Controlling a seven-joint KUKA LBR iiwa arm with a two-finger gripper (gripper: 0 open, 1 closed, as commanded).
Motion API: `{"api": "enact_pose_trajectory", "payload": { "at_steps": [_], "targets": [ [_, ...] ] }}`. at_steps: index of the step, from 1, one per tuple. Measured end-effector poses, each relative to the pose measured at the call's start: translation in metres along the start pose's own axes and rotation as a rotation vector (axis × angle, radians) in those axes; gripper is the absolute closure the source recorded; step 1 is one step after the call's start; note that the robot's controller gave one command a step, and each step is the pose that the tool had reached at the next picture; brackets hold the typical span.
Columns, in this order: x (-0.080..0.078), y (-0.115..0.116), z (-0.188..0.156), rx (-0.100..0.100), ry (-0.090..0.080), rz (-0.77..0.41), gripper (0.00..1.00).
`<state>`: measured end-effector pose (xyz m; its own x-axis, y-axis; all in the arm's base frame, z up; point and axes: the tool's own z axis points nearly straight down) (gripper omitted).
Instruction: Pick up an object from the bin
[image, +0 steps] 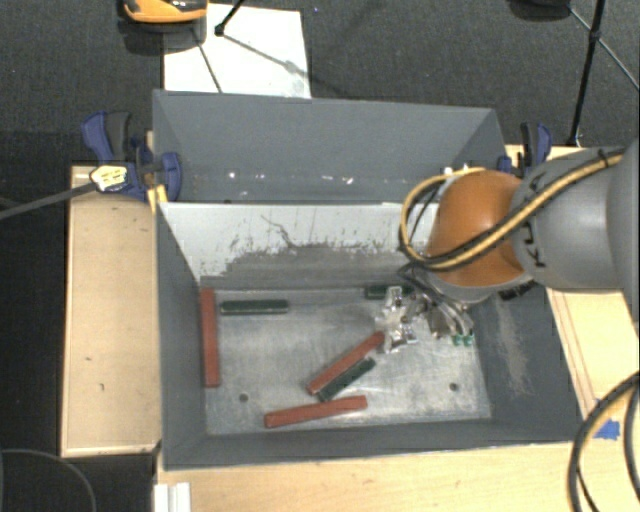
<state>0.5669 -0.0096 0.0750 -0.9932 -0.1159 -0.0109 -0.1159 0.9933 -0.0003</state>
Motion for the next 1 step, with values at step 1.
{"api": "enact_pose_trajectory", "payload": {
  "at_steps": [1],
  "targets": [
    [-0.0119, -0.0114, -0.1235, 0.0, 0.007, 0.012, 1.0]
  ]
}}
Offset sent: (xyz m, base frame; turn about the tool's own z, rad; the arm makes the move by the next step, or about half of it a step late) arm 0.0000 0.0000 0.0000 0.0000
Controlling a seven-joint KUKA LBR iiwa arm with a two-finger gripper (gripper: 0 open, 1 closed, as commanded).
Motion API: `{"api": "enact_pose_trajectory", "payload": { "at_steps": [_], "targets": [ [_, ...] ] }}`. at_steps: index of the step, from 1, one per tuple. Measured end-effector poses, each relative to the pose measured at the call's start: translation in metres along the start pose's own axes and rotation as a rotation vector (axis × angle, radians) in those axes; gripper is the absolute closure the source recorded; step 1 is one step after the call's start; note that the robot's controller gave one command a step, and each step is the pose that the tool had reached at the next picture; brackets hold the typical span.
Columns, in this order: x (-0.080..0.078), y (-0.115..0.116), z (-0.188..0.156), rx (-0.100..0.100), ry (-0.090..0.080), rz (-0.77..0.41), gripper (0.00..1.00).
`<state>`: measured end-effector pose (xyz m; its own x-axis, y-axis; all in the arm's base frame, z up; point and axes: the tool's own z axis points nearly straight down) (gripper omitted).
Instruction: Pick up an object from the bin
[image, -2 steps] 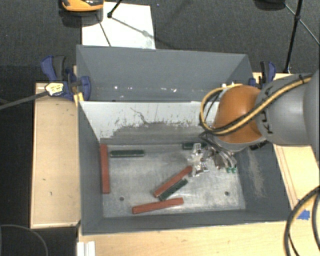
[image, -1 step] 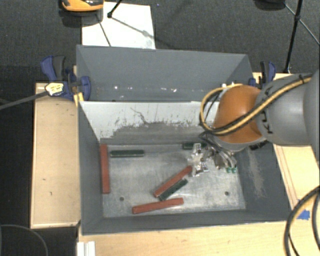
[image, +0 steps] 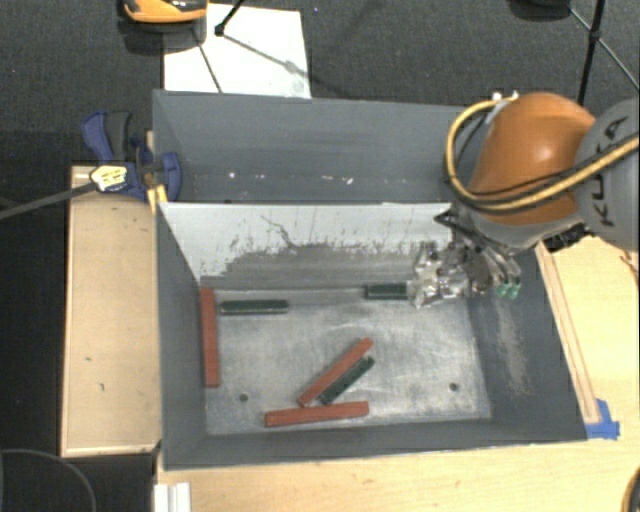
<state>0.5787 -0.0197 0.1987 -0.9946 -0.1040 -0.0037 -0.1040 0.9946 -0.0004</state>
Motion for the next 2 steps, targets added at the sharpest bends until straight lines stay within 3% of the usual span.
{"api": "enact_pose_trajectory", "payload": {
  "at_steps": [1, 2],
  "targets": [
    [0.0001, 0.0001, 0.0002, 0.0, 0.0, 0.0, 0.0],
    [0.0001, 0.0001, 0.0002, 0.0, 0.0, -0.001, 0.0]
  ]
}}
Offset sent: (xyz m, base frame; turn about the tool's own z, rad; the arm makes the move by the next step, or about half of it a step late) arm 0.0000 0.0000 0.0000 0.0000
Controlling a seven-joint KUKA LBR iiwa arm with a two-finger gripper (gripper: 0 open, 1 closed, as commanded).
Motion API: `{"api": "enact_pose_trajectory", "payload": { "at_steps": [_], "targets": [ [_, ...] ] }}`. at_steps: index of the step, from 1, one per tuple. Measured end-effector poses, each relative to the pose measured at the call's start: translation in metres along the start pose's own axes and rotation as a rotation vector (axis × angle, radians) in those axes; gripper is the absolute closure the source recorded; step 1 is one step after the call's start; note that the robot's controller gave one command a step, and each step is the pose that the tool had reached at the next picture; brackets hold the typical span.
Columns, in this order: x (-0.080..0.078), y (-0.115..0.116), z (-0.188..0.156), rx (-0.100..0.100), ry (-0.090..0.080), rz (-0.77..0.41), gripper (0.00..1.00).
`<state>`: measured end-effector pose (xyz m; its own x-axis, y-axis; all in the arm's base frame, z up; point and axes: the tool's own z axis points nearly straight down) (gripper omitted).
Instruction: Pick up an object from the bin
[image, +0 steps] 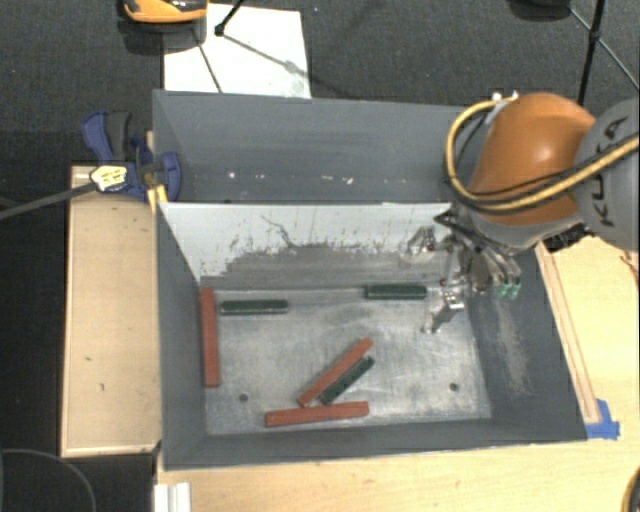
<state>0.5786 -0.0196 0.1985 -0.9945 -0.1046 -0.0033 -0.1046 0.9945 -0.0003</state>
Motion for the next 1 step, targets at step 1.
{"api": "enact_pose_trajectory", "payload": {
  "at_steps": [1],
  "targets": [
    [0.0079, 0.0106, 0.049, 0.001, -0.006, -0.063, 0.0]
  ]
}}
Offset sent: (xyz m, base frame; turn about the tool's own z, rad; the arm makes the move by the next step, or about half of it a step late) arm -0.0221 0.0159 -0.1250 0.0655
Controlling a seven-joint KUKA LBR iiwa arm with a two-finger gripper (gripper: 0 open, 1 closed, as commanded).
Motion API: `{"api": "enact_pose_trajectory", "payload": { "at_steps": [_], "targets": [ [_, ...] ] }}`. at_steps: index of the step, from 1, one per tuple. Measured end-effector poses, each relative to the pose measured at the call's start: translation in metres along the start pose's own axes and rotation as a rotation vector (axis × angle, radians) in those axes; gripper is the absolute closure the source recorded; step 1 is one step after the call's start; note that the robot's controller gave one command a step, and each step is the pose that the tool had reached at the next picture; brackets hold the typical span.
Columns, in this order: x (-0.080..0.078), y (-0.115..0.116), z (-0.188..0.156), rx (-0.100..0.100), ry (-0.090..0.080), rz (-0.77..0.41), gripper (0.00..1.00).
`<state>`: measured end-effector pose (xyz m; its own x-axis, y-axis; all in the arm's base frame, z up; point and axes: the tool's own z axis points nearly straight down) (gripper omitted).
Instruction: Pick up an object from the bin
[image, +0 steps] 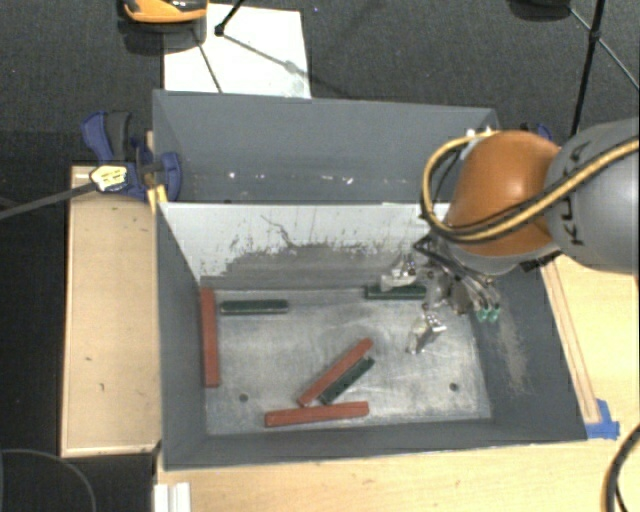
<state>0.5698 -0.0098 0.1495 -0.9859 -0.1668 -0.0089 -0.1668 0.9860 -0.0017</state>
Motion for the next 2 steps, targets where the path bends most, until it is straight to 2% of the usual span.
{"api": "enact_pose_trajectory", "payload": {
  "at_steps": [1, 2],
  "targets": [
    [0.008, 0.005, 0.053, -0.001, 0.004, 0.085, 0.0],
    [0.015, 0.058, 0.074, 0.001, -0.001, -0.14, 1.0]
  ]
}}
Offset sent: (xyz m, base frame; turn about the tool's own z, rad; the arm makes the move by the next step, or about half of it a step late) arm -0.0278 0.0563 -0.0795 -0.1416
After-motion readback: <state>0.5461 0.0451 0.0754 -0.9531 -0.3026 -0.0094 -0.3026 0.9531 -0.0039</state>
